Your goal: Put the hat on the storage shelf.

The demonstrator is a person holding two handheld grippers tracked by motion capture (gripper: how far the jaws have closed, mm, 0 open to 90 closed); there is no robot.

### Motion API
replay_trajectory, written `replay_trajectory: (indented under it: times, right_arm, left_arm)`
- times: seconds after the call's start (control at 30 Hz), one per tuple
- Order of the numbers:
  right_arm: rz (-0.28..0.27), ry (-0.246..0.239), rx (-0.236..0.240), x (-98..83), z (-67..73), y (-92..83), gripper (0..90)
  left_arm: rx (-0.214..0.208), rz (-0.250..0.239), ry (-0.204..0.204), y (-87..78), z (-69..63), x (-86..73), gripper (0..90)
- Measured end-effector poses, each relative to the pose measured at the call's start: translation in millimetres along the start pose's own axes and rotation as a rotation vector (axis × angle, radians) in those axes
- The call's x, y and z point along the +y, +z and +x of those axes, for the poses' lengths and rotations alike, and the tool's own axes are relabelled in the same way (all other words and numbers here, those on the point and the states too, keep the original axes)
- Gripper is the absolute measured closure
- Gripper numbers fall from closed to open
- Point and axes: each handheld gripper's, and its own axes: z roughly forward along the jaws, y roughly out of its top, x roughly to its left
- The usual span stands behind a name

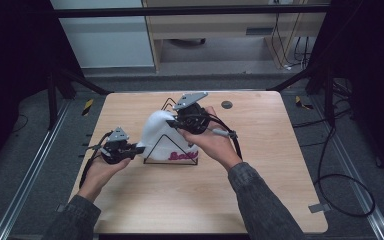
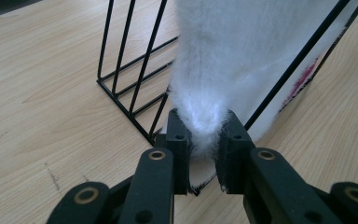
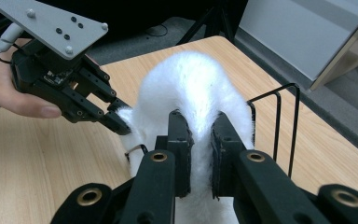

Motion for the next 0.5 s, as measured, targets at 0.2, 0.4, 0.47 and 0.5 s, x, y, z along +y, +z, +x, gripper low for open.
replay_trajectory:
  times: [0.2, 0.4, 0.47, 0.5]
  right_arm:
    - [0.011, 0.000, 0.001, -0.5, 2.1, 3.1, 79.7]
    - [0.018, 0.006, 0.003, 0.4, 5.6, 3.4, 69.0]
    - [0.022, 0.008, 0.003, 0.5, 6.7, 3.2, 66.8]
    - [0.022, 0.007, 0.000, 0.3, 7.8, 3.6, 65.1]
  left_arm:
    - [0.004, 0.013, -0.009, 1.4, 0.8, -2.0, 76.7]
    - [0.030, 0.018, -0.028, -2.4, 2.9, -8.7, 73.0]
    - [0.045, 0.013, -0.030, -6.9, 3.6, -10.0, 70.6]
    - [0.054, 0.008, -0.034, -9.9, 4.4, -10.4, 68.5]
